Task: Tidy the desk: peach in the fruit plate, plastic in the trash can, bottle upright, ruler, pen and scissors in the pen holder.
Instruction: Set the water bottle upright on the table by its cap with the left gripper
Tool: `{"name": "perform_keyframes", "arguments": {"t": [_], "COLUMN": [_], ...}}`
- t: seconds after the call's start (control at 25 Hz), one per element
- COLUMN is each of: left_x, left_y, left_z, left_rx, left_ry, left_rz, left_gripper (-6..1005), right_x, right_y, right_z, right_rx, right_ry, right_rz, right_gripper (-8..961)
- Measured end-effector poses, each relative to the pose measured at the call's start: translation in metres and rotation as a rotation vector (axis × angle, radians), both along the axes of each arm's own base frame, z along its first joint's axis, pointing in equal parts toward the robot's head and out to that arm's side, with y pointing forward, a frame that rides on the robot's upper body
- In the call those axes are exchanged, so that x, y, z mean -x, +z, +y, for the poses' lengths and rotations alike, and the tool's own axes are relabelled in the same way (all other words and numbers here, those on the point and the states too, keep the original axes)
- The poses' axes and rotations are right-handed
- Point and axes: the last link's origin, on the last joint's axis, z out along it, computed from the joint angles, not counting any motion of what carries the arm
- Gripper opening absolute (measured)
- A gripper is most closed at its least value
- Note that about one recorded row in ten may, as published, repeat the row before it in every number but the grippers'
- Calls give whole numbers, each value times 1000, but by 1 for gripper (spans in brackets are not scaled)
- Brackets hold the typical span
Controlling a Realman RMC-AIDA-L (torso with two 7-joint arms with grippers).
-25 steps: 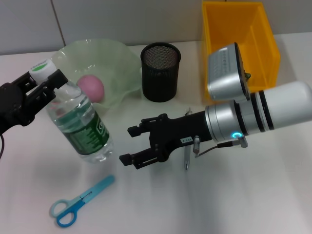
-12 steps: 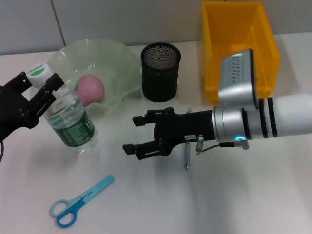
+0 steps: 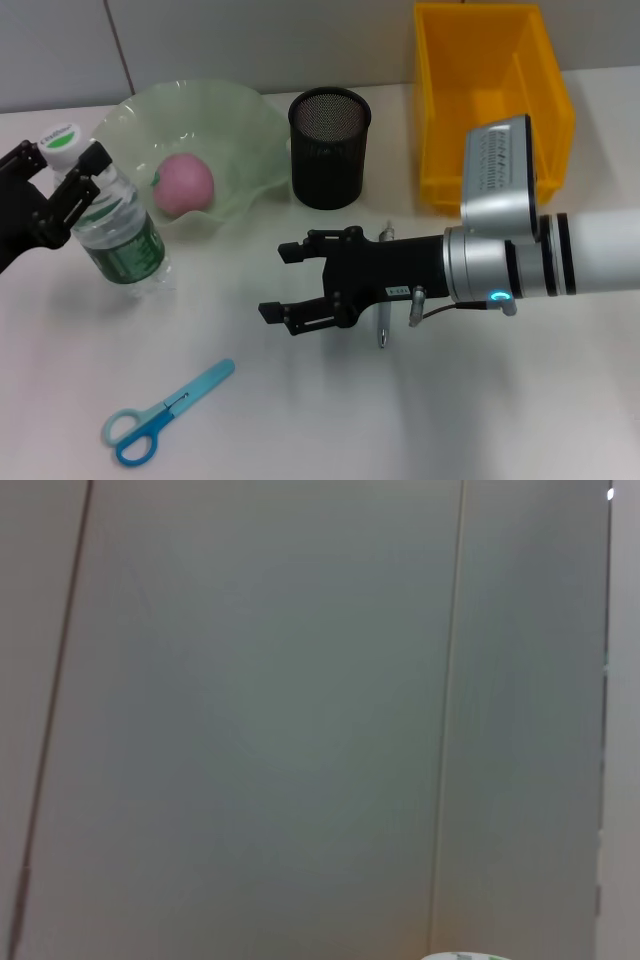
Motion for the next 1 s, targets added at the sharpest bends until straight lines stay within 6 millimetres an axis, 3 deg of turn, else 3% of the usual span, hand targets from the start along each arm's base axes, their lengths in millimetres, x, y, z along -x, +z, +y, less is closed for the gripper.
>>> {"name": "perform_keyframes", "arguments": {"t": [0.48,1.0], "left_x": [5,6], "left_y": [-7,-9], "left_z": [4,7], "left_rx": [-43,-47], "left_ry": [41,59], "left_rz": [40,48], "left_gripper": [488,494], "right_x": [-13,-21], "right_y": [4,0], "right_z": [-6,-12], "right_rx": [-106,-110], "right_ry": [31,31], "right_rz": [49,40], "right_gripper": [831,830]}}
